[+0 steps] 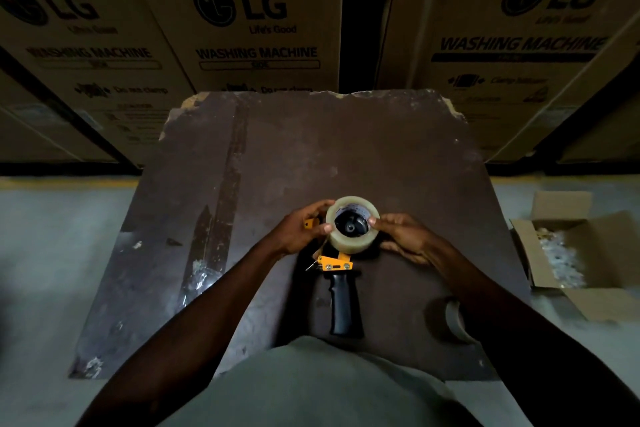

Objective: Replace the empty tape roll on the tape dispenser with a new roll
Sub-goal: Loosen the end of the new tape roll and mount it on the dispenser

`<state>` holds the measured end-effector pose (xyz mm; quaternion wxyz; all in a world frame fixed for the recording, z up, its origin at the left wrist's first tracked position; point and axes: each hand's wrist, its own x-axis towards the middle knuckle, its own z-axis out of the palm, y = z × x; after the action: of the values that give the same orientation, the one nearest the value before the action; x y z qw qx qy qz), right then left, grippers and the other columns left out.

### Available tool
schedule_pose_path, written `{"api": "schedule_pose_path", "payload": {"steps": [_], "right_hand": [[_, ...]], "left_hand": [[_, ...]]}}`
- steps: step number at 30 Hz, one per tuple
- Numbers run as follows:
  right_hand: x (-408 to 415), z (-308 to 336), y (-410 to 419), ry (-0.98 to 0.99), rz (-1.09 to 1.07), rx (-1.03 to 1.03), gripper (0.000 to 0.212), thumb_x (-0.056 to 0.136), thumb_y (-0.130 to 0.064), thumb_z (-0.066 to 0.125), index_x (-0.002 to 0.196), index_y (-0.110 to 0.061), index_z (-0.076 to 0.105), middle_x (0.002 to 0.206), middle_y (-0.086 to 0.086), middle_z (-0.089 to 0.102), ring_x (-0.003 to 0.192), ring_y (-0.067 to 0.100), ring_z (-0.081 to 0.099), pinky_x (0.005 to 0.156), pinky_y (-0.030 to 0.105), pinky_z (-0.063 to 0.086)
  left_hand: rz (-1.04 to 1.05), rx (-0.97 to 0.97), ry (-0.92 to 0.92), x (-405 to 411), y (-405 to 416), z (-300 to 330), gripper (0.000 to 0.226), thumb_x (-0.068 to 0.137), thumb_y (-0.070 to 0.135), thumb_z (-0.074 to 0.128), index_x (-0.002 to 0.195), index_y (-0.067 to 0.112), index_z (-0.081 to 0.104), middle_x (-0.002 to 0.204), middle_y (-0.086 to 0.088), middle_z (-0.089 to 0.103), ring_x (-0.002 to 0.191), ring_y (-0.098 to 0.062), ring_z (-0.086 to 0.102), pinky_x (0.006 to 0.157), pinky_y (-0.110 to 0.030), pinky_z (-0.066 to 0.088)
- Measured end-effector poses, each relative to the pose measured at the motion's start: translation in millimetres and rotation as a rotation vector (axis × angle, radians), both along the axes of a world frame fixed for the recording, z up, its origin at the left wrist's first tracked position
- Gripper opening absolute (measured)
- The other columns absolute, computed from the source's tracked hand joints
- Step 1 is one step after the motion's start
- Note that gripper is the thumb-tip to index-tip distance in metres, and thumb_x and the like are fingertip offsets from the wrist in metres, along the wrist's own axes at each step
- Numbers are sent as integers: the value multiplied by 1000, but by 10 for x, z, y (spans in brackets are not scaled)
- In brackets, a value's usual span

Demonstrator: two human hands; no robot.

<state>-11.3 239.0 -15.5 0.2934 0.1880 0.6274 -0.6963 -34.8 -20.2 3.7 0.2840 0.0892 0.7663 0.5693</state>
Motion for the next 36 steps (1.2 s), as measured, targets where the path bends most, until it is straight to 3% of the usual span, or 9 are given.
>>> {"api": "schedule_pose_path", "payload": {"steps": [3,6,10,13,18,22,26,31,36], "right_hand": [[-1,3,-16,4,-17,-4,27,95,-20,63,114,0,65,104,8,75,96,12,71,82,29,57],[7,-18,-29,9,-41,-11,24,95,-19,64,111,-1,66,107,11,74,100,17,70,96,38,54],[0,-34,-52,8,-47,-5,20,94,-20,66,109,-8,69,112,13,74,111,23,68,103,44,50],[-12,-19,-66,8,-37,-9,21,94,-20,65,112,-9,68,114,11,74,113,22,67,104,44,50],[-29,-4,-73,6,-27,-10,23,96,-20,63,114,-7,67,115,12,73,111,20,68,101,41,51],[-21,26,-108,26,-8,8,11,97,-16,61,106,-13,67,102,4,74,92,9,71,77,24,58],[-34,-1,-111,35,-19,1,16,96,-18,62,110,-12,68,111,9,74,105,18,69,90,35,55],[-94,47,-60,-1,-25,-4,24,99,-20,58,116,-4,67,102,4,76,90,6,73,66,18,56],[-72,-11,-57,-14,-22,6,19,100,-21,56,107,-9,69,97,0,77,89,5,73,68,18,55]], "left_hand": [[-22,4,2,-33,18,-7,52,90,12,68,138,16,48,133,-5,60,123,-16,57,105,-39,48],[-51,-10,-14,-64,12,1,53,90,8,66,139,14,44,136,-8,55,125,-15,54,102,-32,49],[-108,-22,-27,-121,-6,-27,55,92,7,64,141,14,39,140,-9,51,131,-19,50,98,-29,51],[-128,-21,-38,-138,-6,-29,55,94,4,60,142,11,34,140,-12,49,126,-18,51,89,-22,52],[-148,-51,-48,-170,20,-29,56,95,2,57,143,9,29,140,-10,47,122,-12,51,88,-15,51],[-161,-135,-29,-126,22,-72,57,94,8,60,142,12,29,136,-7,50,123,-15,53,98,-23,48],[-172,-224,36,-95,25,-61,66,88,29,62,143,18,29,138,-5,50,129,-20,50,109,-43,42],[-192,-301,76,-131,72,-1,66,89,43,57,144,25,27,138,-2,55,126,-21,53,107,-49,43],[-205,-387,123,-116,129,-51,66,88,46,54,145,28,27,140,-1,55,129,-20,51,109,-48,41]]}}
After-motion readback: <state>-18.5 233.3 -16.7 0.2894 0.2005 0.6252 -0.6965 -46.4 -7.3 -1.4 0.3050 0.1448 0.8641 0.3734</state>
